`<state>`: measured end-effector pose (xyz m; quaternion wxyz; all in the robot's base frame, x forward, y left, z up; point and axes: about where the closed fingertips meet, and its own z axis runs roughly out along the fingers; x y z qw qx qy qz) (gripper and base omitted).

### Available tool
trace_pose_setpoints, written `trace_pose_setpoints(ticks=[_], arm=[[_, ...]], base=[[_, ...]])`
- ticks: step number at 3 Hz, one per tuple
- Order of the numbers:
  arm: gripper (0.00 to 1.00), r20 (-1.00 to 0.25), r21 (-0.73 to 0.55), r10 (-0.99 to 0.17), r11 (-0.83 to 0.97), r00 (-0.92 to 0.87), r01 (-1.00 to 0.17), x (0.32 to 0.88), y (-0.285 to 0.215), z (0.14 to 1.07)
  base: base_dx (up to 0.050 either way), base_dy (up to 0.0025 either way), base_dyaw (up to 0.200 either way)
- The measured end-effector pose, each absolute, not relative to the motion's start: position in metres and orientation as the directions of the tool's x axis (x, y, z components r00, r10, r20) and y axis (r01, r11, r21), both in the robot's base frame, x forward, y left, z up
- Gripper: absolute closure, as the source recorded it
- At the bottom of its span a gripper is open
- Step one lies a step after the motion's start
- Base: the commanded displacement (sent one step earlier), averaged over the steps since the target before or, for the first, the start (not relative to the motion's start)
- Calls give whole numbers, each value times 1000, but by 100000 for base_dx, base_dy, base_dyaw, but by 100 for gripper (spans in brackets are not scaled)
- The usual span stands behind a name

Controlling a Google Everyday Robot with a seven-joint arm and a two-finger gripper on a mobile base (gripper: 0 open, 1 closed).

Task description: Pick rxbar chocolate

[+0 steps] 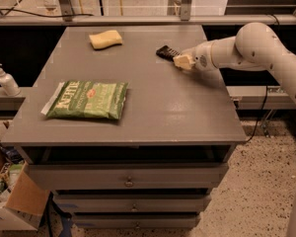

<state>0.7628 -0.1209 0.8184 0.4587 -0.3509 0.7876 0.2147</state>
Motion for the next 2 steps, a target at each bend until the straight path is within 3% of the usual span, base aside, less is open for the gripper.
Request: trace_pose_setpoints(ticks=[2], arm=[[36, -873, 17, -356, 661, -333, -750, 763, -121, 818]], base=[[0, 0, 0]])
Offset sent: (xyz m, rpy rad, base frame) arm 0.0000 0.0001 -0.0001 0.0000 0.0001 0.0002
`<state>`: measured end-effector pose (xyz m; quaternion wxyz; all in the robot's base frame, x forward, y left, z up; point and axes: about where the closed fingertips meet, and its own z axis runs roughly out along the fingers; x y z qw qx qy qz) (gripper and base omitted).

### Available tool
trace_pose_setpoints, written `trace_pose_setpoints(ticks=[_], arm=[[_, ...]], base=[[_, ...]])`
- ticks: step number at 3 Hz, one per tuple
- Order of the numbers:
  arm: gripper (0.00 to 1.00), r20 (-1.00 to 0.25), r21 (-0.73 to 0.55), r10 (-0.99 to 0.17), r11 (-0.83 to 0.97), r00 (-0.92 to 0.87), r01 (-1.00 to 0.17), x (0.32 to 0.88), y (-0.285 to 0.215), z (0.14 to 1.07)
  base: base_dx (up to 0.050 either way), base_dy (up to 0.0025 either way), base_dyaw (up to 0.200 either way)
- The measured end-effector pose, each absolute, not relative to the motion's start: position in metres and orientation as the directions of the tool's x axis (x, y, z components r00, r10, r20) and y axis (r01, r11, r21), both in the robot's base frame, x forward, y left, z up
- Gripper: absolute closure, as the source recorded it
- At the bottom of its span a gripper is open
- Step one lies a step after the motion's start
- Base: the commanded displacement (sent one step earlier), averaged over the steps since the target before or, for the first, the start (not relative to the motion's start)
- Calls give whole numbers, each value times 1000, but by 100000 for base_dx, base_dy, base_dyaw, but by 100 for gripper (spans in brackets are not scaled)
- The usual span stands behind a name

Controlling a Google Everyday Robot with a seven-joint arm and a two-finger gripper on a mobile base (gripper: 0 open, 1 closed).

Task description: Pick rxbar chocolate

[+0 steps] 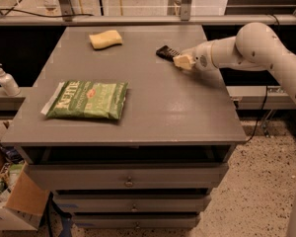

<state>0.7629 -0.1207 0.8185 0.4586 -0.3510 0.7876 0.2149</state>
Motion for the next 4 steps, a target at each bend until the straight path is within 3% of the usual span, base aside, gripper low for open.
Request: trace_pose_setpoints(ticks=[1, 2, 4], arm=[[13, -873, 17, -356, 661, -333, -750, 763, -121, 819], [0, -873, 17, -356, 661, -333, -750, 763, -120, 820], [0, -880, -45, -390, 636, -271, -771, 771, -117, 833]], base=[[0, 0, 0], [0, 0, 0], [0, 0, 0]])
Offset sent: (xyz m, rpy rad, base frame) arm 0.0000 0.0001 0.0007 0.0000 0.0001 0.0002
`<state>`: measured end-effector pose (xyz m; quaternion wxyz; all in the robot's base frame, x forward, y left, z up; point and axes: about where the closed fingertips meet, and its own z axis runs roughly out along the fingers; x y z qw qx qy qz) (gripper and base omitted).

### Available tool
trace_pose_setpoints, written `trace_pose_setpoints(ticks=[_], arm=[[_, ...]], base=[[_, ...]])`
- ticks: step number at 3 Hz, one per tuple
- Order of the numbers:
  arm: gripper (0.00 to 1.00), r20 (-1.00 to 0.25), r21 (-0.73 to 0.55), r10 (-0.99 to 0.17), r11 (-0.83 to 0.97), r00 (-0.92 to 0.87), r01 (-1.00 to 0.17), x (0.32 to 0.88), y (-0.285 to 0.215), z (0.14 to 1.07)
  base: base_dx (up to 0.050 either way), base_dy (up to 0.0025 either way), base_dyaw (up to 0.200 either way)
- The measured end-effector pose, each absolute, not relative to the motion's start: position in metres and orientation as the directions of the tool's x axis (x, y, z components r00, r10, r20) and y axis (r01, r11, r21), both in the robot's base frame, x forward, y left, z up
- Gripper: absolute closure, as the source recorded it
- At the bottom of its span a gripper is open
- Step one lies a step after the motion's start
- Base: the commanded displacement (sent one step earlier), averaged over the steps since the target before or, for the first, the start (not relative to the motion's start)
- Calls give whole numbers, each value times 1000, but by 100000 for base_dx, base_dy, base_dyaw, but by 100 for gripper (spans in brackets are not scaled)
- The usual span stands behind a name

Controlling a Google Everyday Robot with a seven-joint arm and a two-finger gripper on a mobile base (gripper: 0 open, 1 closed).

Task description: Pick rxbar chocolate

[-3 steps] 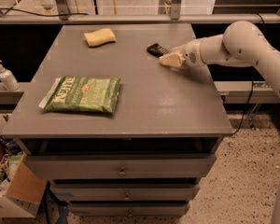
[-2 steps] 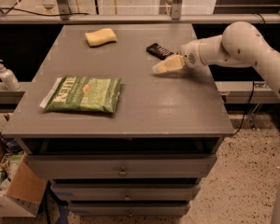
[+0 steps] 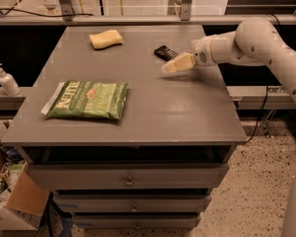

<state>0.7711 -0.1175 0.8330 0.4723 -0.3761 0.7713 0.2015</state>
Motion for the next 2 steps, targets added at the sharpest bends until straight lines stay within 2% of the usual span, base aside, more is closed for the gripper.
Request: trace_pose_setpoints(ticks=[2], arm=[[0, -867, -152, -472, 557, -161, -817, 782, -111, 849]], base=[[0, 0, 0]])
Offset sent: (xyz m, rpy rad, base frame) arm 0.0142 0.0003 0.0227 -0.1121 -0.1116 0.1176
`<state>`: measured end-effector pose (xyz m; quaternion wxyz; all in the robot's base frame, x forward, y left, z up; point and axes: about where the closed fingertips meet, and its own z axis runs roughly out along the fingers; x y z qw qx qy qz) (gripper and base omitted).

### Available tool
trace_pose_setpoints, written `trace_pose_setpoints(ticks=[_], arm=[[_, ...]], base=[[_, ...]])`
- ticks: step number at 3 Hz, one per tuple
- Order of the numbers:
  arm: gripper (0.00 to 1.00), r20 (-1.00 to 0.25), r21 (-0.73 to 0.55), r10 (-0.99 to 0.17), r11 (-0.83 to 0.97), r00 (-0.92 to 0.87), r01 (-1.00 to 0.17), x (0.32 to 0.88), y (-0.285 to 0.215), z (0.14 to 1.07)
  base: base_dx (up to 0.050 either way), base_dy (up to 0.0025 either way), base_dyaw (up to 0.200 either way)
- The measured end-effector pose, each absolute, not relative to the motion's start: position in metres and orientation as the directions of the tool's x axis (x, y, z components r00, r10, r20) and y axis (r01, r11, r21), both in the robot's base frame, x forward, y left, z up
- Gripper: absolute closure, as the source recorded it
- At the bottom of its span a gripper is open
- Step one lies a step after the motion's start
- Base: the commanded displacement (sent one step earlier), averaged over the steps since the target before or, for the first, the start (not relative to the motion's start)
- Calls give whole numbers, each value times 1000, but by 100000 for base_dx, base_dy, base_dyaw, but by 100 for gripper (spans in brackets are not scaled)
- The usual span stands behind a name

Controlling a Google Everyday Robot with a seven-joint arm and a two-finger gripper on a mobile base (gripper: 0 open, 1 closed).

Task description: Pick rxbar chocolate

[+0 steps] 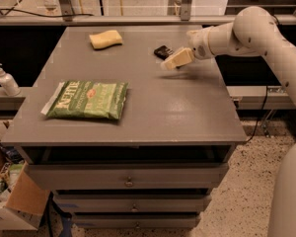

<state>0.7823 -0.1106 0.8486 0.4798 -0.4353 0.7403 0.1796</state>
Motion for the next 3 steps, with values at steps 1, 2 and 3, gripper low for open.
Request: trace_pose_setpoints(ticks=[1, 2, 3], arm=[[0, -859, -163, -488, 549, -156, -820, 783, -115, 846], [0, -858, -164, -489, 548, -156, -820, 783, -115, 846], [16, -852, -151, -496, 542, -169, -827, 778, -117, 836]], base=[[0, 0, 0], [0, 0, 0], [0, 0, 0]])
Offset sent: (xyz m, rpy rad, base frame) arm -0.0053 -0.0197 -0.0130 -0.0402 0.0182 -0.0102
